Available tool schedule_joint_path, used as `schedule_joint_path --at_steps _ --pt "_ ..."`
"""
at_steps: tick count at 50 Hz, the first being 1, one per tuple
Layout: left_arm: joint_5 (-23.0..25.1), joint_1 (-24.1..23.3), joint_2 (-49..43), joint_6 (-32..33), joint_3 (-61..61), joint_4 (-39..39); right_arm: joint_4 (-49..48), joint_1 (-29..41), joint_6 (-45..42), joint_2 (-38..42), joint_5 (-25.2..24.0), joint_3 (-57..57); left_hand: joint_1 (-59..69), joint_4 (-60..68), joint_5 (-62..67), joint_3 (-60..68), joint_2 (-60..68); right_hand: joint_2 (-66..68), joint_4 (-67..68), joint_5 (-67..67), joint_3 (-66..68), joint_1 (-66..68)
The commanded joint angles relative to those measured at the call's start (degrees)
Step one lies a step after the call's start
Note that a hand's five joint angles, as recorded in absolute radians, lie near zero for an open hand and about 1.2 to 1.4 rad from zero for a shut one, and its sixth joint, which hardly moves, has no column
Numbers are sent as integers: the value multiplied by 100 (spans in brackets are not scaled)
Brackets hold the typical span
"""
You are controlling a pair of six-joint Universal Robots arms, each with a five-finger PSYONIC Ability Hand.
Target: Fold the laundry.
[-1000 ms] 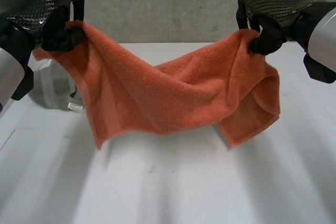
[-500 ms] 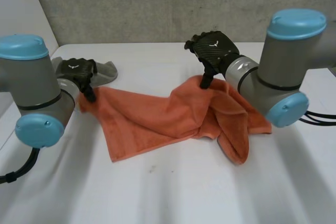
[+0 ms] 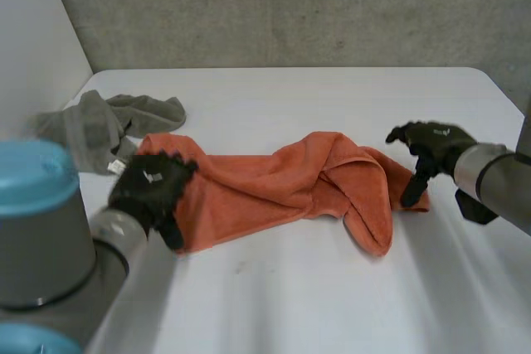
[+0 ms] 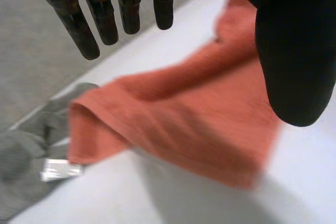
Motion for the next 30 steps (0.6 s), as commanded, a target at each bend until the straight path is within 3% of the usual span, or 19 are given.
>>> schedule_joint_path --at_steps 1,9,17,20,21,24,30 --pt "89 -31 -308 471 -442 562 -448 -95 790 599 -615 59 340 333 311 368 340 144 66 17 155 223" --pt "124 188 -642 524 -407 896 -765 -24 1318 1346 -563 -574 340 333 311 368 340 211 134 85 223 290" --pt "124 180 -695 498 -407 984 -765 -16 1520 1803 -440 -1216 323 316 294 351 323 1437 1360 1311 1449 1516" --pt "133 171 -695 480 -433 984 -765 -16 1529 1953 -413 -1435 340 333 311 368 340 2846 2769 2720 2858 2926" --pt "133 162 -695 480 -433 984 -765 -7 1538 2005 -413 -1497 340 333 311 368 340 4501 4423 4375 4513 4580" --pt "142 145 -704 480 -451 984 -757 -7 1529 2032 -465 -1559 323 317 294 351 324 6776 6698 6650 6788 6855" --pt "142 162 -739 463 -442 984 -704 11 1459 1664 -492 -1612 323 316 294 351 323 6782 6705 6656 6794 6862"
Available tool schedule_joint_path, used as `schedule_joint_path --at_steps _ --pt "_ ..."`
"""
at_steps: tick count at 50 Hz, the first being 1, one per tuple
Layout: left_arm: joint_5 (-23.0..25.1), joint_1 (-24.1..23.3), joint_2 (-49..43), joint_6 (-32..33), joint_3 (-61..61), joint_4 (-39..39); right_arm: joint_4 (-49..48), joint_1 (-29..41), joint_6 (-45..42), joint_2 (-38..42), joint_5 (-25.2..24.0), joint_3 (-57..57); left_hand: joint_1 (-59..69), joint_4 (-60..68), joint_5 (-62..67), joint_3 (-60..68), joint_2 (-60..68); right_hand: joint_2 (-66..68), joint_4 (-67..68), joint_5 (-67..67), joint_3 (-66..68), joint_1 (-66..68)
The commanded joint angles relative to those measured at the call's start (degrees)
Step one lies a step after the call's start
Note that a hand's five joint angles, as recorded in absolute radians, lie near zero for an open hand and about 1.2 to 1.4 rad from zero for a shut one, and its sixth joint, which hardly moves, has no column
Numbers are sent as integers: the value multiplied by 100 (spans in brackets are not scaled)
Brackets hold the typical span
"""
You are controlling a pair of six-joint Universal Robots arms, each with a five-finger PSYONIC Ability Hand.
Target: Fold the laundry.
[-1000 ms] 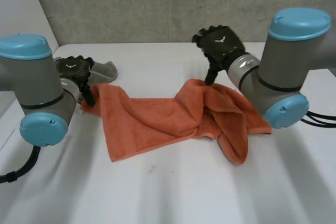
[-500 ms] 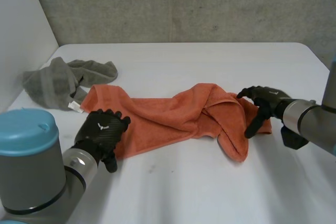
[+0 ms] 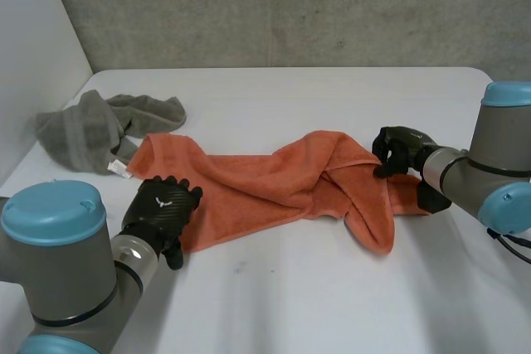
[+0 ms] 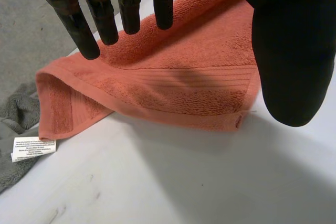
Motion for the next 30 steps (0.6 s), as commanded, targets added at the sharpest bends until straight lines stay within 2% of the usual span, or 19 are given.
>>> schedule_joint_path --at_steps 1,6,10,16,30 --pt "13 17 -38 -12 10 -4 45 17 -79 -483 -51 -19 323 316 297 351 323 1407 1236 1395 1258 2435" --pt "4 34 -213 -21 71 -4 80 8 -183 -1519 -69 165 323 316 297 351 323 1407 1236 1395 1258 2435" --pt "-5 43 -319 -38 177 -4 212 174 -595 -1968 -112 288 340 333 313 368 340 1407 1236 1395 1258 2435" --pt "-5 43 -346 -170 221 -39 458 508 -1229 -2522 -69 342 357 350 330 384 357 1407 1236 1395 1258 2435" --pt "-49 17 -328 -450 396 -65 582 798 -1326 -3726 -104 201 458 451 431 486 458 1407 1236 1395 1258 2435"
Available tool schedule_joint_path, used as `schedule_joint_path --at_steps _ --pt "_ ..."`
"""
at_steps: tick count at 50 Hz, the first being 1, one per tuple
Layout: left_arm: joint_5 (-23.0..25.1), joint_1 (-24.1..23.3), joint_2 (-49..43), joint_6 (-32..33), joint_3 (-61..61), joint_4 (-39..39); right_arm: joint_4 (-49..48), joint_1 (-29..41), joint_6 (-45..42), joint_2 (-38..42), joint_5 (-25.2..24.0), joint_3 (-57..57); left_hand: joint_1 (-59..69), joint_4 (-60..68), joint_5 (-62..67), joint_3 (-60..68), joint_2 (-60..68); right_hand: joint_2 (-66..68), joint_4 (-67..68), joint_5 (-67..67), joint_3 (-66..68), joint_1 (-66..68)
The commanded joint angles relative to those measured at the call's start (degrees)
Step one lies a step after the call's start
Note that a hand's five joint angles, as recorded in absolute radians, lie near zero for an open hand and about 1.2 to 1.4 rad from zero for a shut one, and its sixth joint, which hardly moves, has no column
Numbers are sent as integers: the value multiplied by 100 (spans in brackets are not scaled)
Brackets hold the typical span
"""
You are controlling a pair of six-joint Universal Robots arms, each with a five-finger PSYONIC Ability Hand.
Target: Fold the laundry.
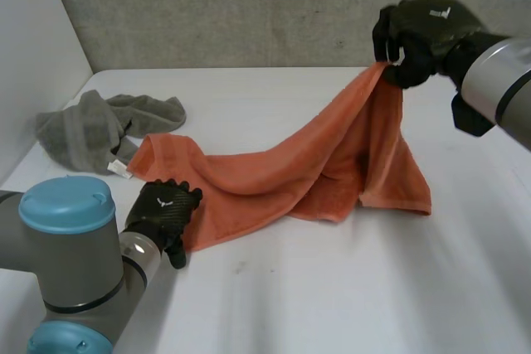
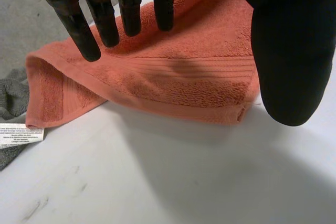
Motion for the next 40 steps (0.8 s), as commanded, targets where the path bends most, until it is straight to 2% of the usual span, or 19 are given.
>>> schedule_joint_path --at_steps 1,6,7,12,18,23,26,36,40 --pt "-30 -46 57 -268 176 -20 -4 238 -17 -573 -18 -128 372 340 328 358 347 1313 1212 1312 1250 2391" --pt "-38 -283 171 -1251 449 -135 31 352 -43 -679 -18 -190 187 155 143 173 162 1313 1212 1312 1250 2391" --pt "-38 -431 241 -1697 536 -170 83 379 -43 -644 -9 -199 187 155 143 173 162 1313 1212 1312 1250 2391" --pt "-82 -828 251 -2711 818 -196 312 642 -43 -495 52 -208 -14 -47 -59 -28 -39 1313 1212 1312 1250 2391" --pt "-179 -1039 -276 -2958 1055 -205 356 792 -34 -424 122 -208 -99 -131 -143 -113 -124 1313 1212 1312 1250 2391" --pt "-556 -1267 -707 -3054 1345 -275 356 836 1 -529 184 -216 -99 -131 -143 -113 -124 1313 1212 1312 1250 2391" --pt "-592 -1303 -848 -3142 1460 -293 356 853 36 -643 184 -216 -132 -165 -177 -146 -157 1313 1212 1312 1250 2391" --pt "-645 -1434 -1304 -4267 1952 -442 470 1354 168 -767 500 -401 -149 -182 -194 -163 -174 1313 1212 1312 1250 2391" --pt "-952 -1470 -1533 -4487 2207 -451 558 1530 168 -776 588 -427 -99 -131 -143 -113 -124 1313 1212 1312 1250 2391"
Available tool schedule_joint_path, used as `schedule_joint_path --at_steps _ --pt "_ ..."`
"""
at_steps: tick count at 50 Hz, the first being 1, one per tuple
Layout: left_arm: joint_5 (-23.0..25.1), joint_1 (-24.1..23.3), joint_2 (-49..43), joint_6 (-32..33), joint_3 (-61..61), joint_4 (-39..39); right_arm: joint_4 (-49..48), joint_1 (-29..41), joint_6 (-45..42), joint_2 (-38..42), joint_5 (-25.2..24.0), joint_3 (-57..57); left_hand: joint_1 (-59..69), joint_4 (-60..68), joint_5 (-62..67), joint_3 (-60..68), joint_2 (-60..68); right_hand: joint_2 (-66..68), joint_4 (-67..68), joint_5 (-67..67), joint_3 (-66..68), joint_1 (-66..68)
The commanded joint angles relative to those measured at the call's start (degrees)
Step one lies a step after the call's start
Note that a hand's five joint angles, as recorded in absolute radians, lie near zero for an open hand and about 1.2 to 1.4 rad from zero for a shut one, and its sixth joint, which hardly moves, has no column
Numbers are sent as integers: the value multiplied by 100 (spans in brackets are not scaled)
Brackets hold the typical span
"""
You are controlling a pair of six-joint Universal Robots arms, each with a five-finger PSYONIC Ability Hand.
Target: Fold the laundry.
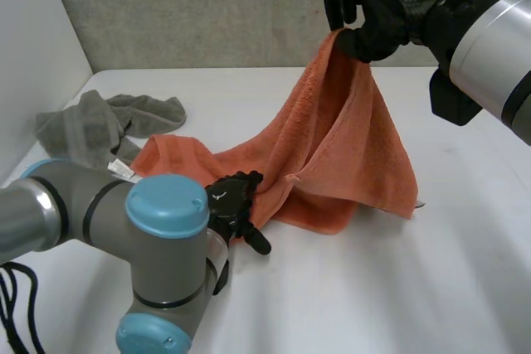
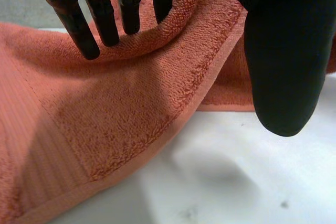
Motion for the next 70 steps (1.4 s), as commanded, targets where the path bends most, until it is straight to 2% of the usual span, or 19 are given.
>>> schedule_joint_path --at_steps 1,6,16,20,25,29,32,35,36,39,44,46,47,48,50,54,59,64,70 --pt "-392 -60 -325 -475 396 -39 141 365 19 -19 196 -69 121 -8 1 -58 -10 1313 1212 1308 1250 2391" --pt "-1024 -86 -562 -537 685 -13 211 453 36 -212 197 -34 406 277 286 227 275 1313 1212 1308 1250 2391" --pt "-832 -86 -1019 -862 1090 -21 211 462 142 -344 267 -34 1060 932 941 882 929 1313 1212 1308 1250 2391" --pt "-893 -69 -1107 -845 1222 -21 211 462 203 -362 276 -25 2957 2829 2838 2779 2827 1313 1212 1308 1250 2391" --pt "-929 2 -1073 -792 1345 -100 202 383 204 -370 276 10 6639 6510 6519 6460 6508 1313 1212 1308 1250 2391" --pt "-911 239 -898 -774 1275 -442 228 365 124 -327 249 45 6645 6516 6525 6466 6514 1313 1212 1308 1250 2391" --pt "-903 511 -178 -617 1056 -803 255 269 28 -274 241 72 6645 6516 6525 6466 6514 1313 1212 1308 1250 2391" --pt "-815 924 578 -126 705 -1014 412 -100 -288 -169 206 98 6645 6516 6525 6466 6514 1313 1212 1308 1250 2391" --pt "-675 1099 1015 294 504 -1075 561 -353 -567 40 197 107 6645 6516 6525 6466 6514 1313 1212 1308 1250 2391" --pt "-403 1284 1527 902 222 -1076 755 -583 -938 376 179 142 6645 6516 6525 6466 6514 1313 1212 1308 1250 2391" --pt "414 1697 2196 2123 -253 -1067 1090 -716 -1273 807 144 623 6645 6516 6525 6466 6514 1313 1212 1308 1250 2391" --pt "530 1751 2206 2301 -315 -1058 994 -716 -1212 851 144 835 6645 6516 6525 6466 6514 619 518 614 556 1697" --pt "556 1777 2206 2337 -333 -1058 906 -707 -1151 869 144 967 6645 6516 6525 6466 6514 -320 -421 -325 -383 758" --pt "565 1803 2215 2337 -325 -1067 662 -698 -950 886 153 1238 6645 6516 6525 6466 6514 -2511 -2612 -2516 -2574 -1433" --pt "583 1804 2197 2337 -325 -1067 406 -698 -721 904 135 1520 6645 6516 6525 6466 6514 -3707 -3808 -3712 -3770 -2629" --pt "583 1769 2066 2372 -254 -1050 -34 -672 -70 895 48 2188 6645 6516 6525 6466 6514 -3979 -4081 -3984 -4043 -2901" --pt "539 1768 1601 2372 44 -1014 -526 -340 615 886 -575 2926 6645 6516 6525 6466 6514 -4064 -4166 -4069 -4128 -2986" --pt "416 1768 1354 2381 203 -1006 -887 127 634 930 -955 3367 6645 6516 6525 6466 6514 -4047 -4148 -4052 -4110 -2969" --pt "240 1812 1204 2372 326 -1006 -1965 698 231 1228 -745 3806 6645 6516 6525 6466 6514 -3997 -4098 -4002 -4060 -2919"
